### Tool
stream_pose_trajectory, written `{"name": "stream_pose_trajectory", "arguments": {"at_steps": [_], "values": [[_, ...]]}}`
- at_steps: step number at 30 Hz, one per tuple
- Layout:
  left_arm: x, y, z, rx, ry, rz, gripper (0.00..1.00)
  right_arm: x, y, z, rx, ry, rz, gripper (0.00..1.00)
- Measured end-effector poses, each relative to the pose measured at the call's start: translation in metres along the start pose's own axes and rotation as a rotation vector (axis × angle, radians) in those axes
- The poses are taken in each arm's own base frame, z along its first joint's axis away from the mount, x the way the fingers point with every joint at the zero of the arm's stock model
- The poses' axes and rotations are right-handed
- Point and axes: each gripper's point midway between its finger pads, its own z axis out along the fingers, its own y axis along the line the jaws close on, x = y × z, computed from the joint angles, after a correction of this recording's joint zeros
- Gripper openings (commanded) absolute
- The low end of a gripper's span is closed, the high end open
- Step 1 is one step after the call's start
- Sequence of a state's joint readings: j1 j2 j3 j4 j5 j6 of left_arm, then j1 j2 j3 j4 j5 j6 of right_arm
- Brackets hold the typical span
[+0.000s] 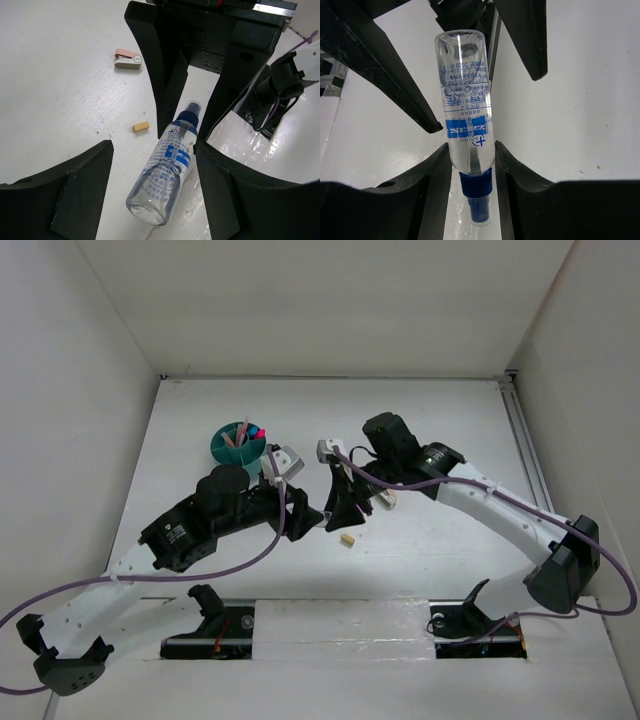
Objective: Sort the stationery into containers
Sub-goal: Place the stationery in the storage box.
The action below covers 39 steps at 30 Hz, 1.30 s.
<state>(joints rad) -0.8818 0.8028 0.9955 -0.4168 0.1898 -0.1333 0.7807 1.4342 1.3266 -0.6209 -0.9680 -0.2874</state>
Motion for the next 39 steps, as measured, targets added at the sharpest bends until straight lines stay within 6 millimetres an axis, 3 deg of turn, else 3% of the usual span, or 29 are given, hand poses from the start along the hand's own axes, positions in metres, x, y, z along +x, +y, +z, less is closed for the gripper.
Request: {"name": "stream_pose_trajectory", "arguments": {"at_steps": [27,36,39], "values": [[0.001,-0.004,0.0,0.02,0.003,0.0,0.57,-0.016,-0.008,-0.009,-0.022,-0.074,-0.012,0.0],[-0.009,0.011,-0.005,-0.078,-0.05,-0.038,1.0,-0.02,-0.018,-0.005,0.023,-0.122,0.038,0.0],[-0.012,0.023,-0.006,-0.157,-0.073,-0.093,1.0,-0.024,-0.026,-0.004,0.085,-0.144,0.08,0.0]]}}
